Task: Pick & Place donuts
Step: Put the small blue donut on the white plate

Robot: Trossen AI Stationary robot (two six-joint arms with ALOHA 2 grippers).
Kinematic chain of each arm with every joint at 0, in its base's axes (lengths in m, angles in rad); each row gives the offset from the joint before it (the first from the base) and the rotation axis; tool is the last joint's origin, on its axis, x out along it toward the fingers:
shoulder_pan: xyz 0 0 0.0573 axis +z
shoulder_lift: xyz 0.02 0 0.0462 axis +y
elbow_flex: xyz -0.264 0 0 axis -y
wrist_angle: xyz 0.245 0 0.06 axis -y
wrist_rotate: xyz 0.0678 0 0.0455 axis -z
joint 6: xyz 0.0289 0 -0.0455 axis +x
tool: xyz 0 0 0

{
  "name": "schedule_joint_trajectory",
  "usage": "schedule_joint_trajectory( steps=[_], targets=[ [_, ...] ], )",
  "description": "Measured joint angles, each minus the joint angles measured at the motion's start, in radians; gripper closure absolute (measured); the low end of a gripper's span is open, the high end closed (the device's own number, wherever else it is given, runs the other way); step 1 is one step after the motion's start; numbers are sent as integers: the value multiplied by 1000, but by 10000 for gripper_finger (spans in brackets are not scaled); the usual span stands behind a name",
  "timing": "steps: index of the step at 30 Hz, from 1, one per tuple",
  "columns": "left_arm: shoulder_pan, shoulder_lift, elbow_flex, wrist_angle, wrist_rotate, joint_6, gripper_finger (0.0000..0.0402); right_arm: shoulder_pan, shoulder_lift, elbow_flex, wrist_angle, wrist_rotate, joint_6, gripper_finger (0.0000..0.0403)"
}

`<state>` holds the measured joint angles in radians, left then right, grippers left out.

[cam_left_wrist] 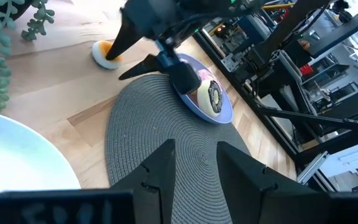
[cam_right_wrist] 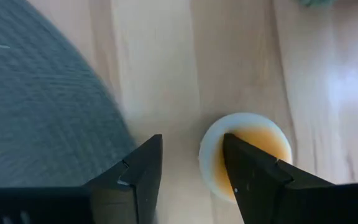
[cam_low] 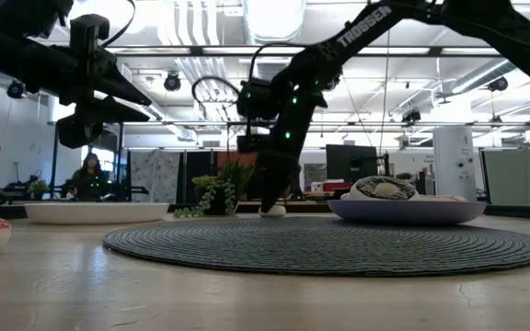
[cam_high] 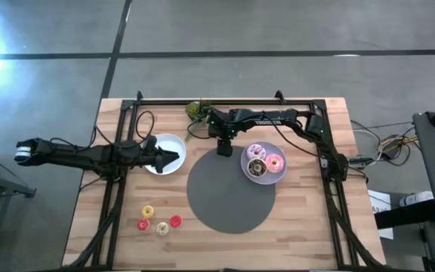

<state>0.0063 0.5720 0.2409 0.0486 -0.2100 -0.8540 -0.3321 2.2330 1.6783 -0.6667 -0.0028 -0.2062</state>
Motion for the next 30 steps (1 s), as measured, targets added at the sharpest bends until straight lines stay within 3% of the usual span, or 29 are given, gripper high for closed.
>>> schedule_joint_trajectory(
  steps=[7, 12, 22, 25, 30],
  targets=[
    [0, 0, 0, -7, 0, -16, 310, 7, 1, 1, -21, 19, 32, 258],
    [0, 0, 0, -8, -1, -11, 310, 13, -12, -1, -32, 153, 2, 272],
    [0, 1, 0, -23, -1, -11, 310, 3, -12, -2, -40, 160, 36, 385],
    [0, 1, 0, -23, -1, -11, 310, 2, -30, -2, -44, 77, 127, 393],
    [0, 0, 0, -22, -1, -12, 310, -25, -85, -2, 13, -208, 406, 394]
  ],
)
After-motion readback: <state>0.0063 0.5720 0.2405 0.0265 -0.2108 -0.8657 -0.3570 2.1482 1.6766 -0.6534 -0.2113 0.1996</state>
